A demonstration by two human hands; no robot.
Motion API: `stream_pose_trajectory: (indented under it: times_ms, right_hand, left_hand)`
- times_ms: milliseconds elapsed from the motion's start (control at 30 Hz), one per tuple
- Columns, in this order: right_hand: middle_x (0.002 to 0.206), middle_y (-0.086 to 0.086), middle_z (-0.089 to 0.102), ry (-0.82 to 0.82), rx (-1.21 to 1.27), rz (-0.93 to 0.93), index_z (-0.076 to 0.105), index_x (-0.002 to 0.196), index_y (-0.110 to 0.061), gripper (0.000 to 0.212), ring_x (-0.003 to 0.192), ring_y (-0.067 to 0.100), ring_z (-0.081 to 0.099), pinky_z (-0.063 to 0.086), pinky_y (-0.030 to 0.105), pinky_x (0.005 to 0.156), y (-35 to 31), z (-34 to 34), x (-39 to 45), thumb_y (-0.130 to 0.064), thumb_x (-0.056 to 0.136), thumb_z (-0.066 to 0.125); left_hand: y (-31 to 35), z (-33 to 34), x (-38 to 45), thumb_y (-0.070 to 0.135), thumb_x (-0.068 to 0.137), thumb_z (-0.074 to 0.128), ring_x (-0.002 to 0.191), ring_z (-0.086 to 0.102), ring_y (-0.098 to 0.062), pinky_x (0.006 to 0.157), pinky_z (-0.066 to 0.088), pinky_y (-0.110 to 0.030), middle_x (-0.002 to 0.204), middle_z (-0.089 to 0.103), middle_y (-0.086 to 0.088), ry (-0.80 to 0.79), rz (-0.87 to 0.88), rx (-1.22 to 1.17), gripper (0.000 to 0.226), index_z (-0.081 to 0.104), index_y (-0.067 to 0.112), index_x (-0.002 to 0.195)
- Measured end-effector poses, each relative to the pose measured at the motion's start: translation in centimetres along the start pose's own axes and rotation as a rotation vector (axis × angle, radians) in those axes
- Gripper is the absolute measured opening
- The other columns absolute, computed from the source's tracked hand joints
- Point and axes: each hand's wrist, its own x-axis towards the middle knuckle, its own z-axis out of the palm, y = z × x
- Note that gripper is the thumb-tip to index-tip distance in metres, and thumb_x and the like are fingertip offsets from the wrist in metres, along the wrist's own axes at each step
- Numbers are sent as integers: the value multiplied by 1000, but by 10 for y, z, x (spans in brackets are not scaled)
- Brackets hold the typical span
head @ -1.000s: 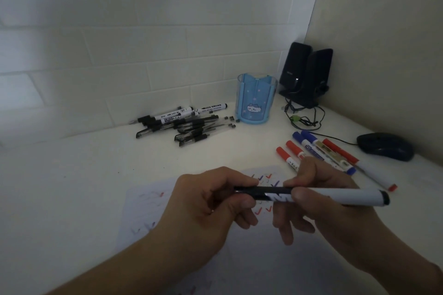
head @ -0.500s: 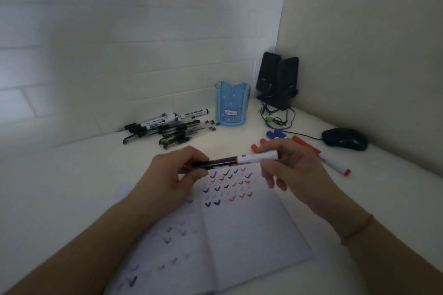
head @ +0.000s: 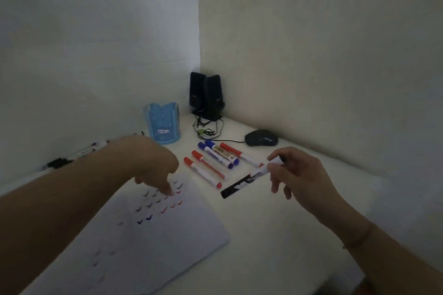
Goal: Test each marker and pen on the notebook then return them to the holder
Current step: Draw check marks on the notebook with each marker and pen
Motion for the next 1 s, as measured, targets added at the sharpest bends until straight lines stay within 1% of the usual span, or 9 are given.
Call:
stream_pose_trajectory:
  times_ms: [67,133,200,333,400,600,733,867,1000]
  right_hand:
    - [61,13,63,186,38,23,63,86,-10,5,52,26,58,43,32,43,2,-42,-24,-6,87,61]
    - [62,22,59,357,15,20,63,83,-9,6,50,28,54,41,30,41,3,-84,-54,-4,86,62]
    - [59,22,58,477,-74,37,64,82,-11,6,48,26,52,40,29,42,5,-124,-89,-6,86,63]
    - [55,10,59,549,-386,139,66,83,-16,4,43,14,54,43,22,49,21,-178,-158,-13,85,66]
    - [57,7,60,540,-525,207,65,82,-21,5,50,19,59,48,31,54,38,-194,-187,-18,83,68]
    - [71,-11,67,463,-708,406,61,93,-39,16,62,7,62,53,31,57,93,-212,-245,-40,79,68]
    - [71,-15,68,510,-667,437,58,97,-42,22,53,8,62,52,28,54,108,-215,-254,-31,81,69]
    - [66,-9,69,527,-614,438,62,96,-35,18,50,10,62,52,28,54,105,-211,-240,-24,83,69]
    - [65,-9,70,483,-570,381,62,96,-35,17,51,8,63,53,25,55,87,-192,-202,-24,84,66]
  left_hand:
    - [53,-26,12,51,90,52,116,53,-18,97,44,-33,132,51,1,323,190,54,54,38,31,138]
    - [110,-43,15,53,91,46,111,53,-14,90,45,-30,128,52,8,664,477,-55,44,41,35,131]
    - [164,-46,15,56,92,41,113,51,-11,89,45,-31,128,50,11,871,773,-144,45,38,35,132]
    - [247,-30,11,56,93,40,113,51,-17,90,47,-36,131,50,6,991,1148,-59,49,41,29,134]
    - [276,-21,9,56,93,42,118,48,-14,94,45,-33,134,49,7,969,1232,-77,50,42,29,135]
    - [315,-11,16,55,93,44,121,46,-16,95,45,-34,137,47,3,937,1313,-57,52,46,24,134]
    - [313,-12,24,53,92,44,119,47,-14,95,45,-33,135,48,4,930,1284,-97,49,47,24,131]
    - [291,-15,33,54,93,39,118,48,-14,95,45,-33,134,48,6,929,1199,-105,48,46,27,131]
    - [237,-12,47,55,93,37,122,44,-14,99,43,-34,136,46,6,949,975,-180,48,42,29,133]
